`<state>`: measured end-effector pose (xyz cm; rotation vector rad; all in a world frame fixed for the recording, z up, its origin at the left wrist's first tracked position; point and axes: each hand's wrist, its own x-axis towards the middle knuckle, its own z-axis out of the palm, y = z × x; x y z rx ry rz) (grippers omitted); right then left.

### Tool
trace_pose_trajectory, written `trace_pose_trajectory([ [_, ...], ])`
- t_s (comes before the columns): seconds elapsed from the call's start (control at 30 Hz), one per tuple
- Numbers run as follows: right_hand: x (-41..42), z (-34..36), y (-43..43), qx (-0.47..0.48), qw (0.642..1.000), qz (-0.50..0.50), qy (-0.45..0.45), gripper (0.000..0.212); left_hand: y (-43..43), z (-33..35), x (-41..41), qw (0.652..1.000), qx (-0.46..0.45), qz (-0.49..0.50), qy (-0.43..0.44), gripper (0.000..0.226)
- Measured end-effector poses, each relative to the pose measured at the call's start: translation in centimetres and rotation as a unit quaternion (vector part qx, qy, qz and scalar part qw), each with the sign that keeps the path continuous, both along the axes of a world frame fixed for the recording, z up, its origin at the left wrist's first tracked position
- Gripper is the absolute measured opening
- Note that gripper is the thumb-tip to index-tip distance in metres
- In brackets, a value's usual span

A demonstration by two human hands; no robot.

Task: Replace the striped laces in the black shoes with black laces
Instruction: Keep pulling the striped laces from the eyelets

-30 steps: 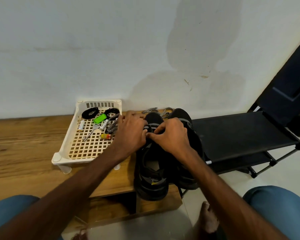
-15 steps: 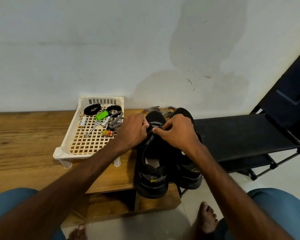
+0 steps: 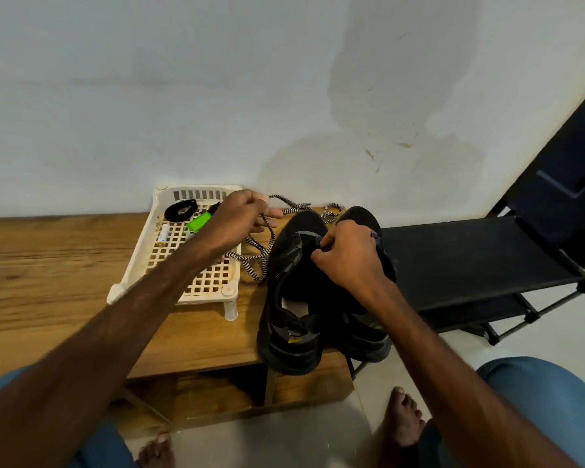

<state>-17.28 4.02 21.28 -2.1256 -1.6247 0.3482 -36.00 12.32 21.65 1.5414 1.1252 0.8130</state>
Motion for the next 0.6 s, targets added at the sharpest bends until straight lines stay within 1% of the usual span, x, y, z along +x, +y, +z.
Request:
trace_pose_trajectory([
  [0.03, 0.0, 0.0, 0.0, 0.002, 1.0, 0.004, -0.001, 0.015, -0.2, -0.3, 0.2, 0.997, 0.057, 0.011, 0.057, 0.018],
  [0.1, -0.1, 0.0, -0.1, 0.005, 1.0, 0.014, 0.001, 0.017, -0.5, -1.1, 0.3, 0.971, 0.181, 0.05, 0.148, 0.014],
  [0.13, -0.1, 0.0, -0.2, 0.006, 1.0, 0.018, 0.003, 0.018, -0.5, -1.4, 0.2, 0.957, 0.228, 0.073, 0.167, 0.013],
  [0.2, -0.1, 0.1, -0.3, 0.009, 1.0, 0.022, 0.003, 0.019, -0.2, -1.4, -0.3, 0.937, 0.28, 0.101, 0.18, 0.012],
  [0.23, -0.2, 0.1, -0.3, 0.009, 1.0, 0.023, 0.0, 0.019, 0.2, -1.4, -0.7, 0.93, 0.293, 0.098, 0.199, 0.014],
  [0.27, -0.3, 0.1, -0.3, 0.01, 1.0, 0.025, -0.003, 0.019, 0.6, -1.5, -1.0, 0.92, 0.299, 0.078, 0.243, 0.018],
  [0.3, -0.4, 0.2, -0.3, 0.009, 1.0, 0.027, -0.008, 0.02, 0.9, -1.6, -1.3, 0.903, 0.299, 0.043, 0.306, 0.025],
  [0.37, -0.6, 0.2, -0.4, 0.003, 0.999, 0.031, -0.02, 0.021, 1.0, -2.1, -1.2, 0.853, 0.272, -0.035, 0.444, 0.043],
  [0.43, -0.7, 0.3, -0.4, -0.006, 0.999, 0.034, -0.03, 0.022, 0.8, -2.8, -0.4, 0.786, 0.251, -0.088, 0.558, 0.055],
  [0.5, -0.8, 0.4, -0.4, -0.01, 0.999, 0.036, -0.036, 0.023, 0.7, -3.5, 0.5, 0.722, 0.252, -0.099, 0.637, 0.054],
  [0.53, -0.8, 0.4, -0.4, -0.01, 0.998, 0.037, -0.04, 0.023, 0.6, -3.7, 0.9, 0.702, 0.255, -0.092, 0.658, 0.049],
  [0.6, -0.8, 0.5, -0.5, -0.009, 0.998, 0.041, -0.045, 0.023, 0.6, -4.0, 1.7, 0.683, 0.265, -0.068, 0.677, 0.038],
])
